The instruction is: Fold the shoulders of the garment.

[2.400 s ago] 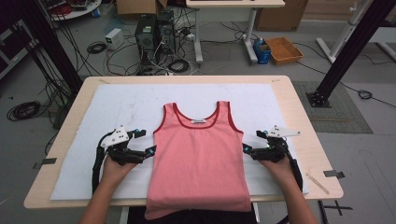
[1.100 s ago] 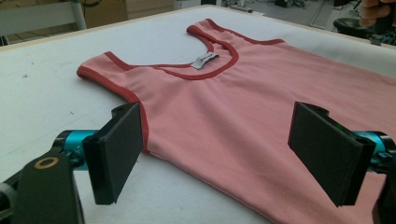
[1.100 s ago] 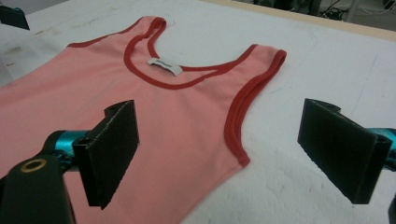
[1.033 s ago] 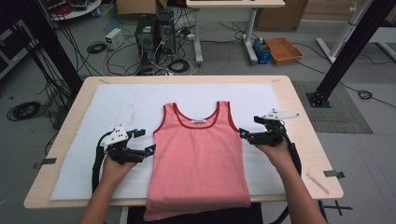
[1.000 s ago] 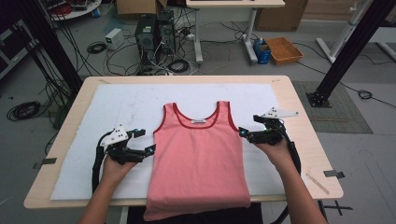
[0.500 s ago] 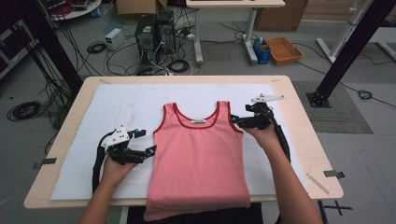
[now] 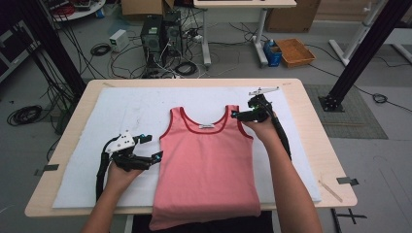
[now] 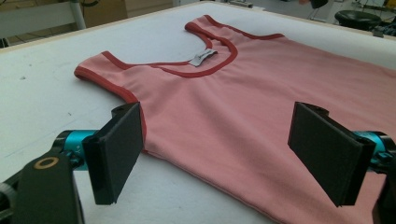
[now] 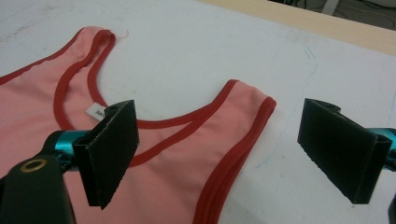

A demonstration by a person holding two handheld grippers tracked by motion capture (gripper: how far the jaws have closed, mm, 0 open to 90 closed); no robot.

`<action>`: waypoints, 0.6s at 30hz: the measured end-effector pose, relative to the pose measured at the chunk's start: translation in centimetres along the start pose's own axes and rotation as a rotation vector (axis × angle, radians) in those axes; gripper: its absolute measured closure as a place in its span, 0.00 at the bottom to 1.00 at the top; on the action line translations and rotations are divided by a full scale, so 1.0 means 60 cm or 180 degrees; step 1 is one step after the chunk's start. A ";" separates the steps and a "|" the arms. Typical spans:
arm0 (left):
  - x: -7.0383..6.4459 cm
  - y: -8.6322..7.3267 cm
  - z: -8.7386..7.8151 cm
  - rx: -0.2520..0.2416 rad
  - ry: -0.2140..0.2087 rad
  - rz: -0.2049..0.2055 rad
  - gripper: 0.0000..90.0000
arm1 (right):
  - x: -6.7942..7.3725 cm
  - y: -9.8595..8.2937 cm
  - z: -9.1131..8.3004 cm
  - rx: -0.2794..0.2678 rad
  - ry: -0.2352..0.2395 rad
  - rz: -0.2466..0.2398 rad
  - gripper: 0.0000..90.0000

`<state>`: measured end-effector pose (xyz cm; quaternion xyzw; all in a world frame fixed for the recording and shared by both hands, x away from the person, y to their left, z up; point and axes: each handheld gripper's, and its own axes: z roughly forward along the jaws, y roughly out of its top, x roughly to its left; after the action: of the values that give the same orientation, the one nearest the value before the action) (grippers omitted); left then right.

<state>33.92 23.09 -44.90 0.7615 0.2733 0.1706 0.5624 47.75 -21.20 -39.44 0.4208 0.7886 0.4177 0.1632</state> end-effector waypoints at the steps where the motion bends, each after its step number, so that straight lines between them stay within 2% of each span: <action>1: 0.000 0.000 0.000 -0.0007 0.0001 -0.0007 0.20 | -0.001 0.001 0.004 -0.0026 -0.0007 0.0003 0.14; 4: 0.000 0.000 0.000 -0.0004 0.0005 0.0004 0.20 | -0.006 0.005 0.018 0.0086 -0.0047 0.0024 0.14; 9: 0.001 0.000 0.000 -0.0005 -0.0012 -0.0010 0.20 | -0.009 0.015 0.040 0.0137 -0.0090 0.0049 0.14; 11: 0.001 0.000 0.000 -0.0001 -0.0015 -0.0017 0.20 | -0.009 0.017 0.048 0.0124 -0.0097 0.0031 0.14; 14: 0.000 0.000 0.000 -0.0002 -0.0011 -0.0011 0.20 | -0.009 0.021 0.062 0.0276 -0.0138 0.0014 0.14; 18: 0.001 0.000 0.000 0.0000 -0.0013 -0.0009 0.20 | -0.006 0.026 0.076 0.0318 -0.0163 -0.0012 0.14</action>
<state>33.95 23.12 -44.90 0.7614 0.2733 0.1682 0.5633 51.57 -18.64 -40.96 0.4376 0.8047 0.3666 0.1629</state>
